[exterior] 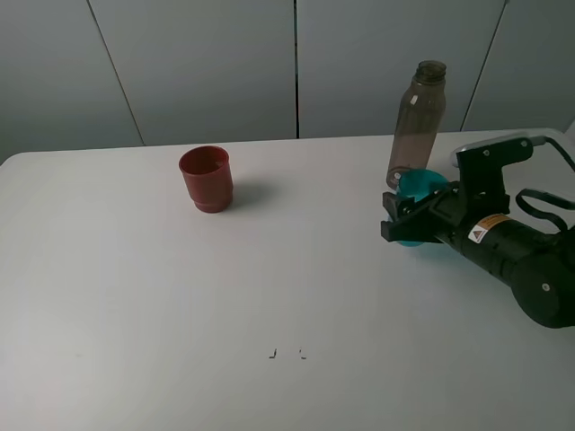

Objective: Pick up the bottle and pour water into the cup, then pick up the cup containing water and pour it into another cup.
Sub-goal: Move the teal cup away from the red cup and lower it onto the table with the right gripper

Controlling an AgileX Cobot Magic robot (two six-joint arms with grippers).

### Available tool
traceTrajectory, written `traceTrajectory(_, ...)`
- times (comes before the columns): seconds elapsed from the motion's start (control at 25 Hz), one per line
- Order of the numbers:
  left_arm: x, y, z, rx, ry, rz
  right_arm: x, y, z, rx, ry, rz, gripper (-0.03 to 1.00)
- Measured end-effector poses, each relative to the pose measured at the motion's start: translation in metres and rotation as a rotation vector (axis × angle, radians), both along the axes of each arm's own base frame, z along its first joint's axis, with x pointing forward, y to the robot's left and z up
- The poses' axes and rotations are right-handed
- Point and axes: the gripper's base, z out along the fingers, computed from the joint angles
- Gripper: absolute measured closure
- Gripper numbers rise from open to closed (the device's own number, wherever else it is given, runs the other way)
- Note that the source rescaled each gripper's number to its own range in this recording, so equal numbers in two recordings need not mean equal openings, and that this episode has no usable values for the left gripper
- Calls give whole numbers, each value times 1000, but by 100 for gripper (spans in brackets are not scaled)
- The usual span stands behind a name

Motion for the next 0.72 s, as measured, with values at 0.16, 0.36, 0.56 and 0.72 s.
traceTrajectory(0.16, 0, 0, 0, 0, 0, 0, 0, 0, -12, 18, 17, -6, 90)
traceTrajectory(0.36, 0, 0, 0, 0, 0, 0, -2, 0, -19, 12, 41, 2, 90)
traceTrajectory(0.56, 0, 0, 0, 0, 0, 0, -3, 0, -23, 7, 56, 3, 90)
traceTrajectory(0.72, 0, 0, 0, 0, 0, 0, -3, 0, -23, 7, 56, 5, 90)
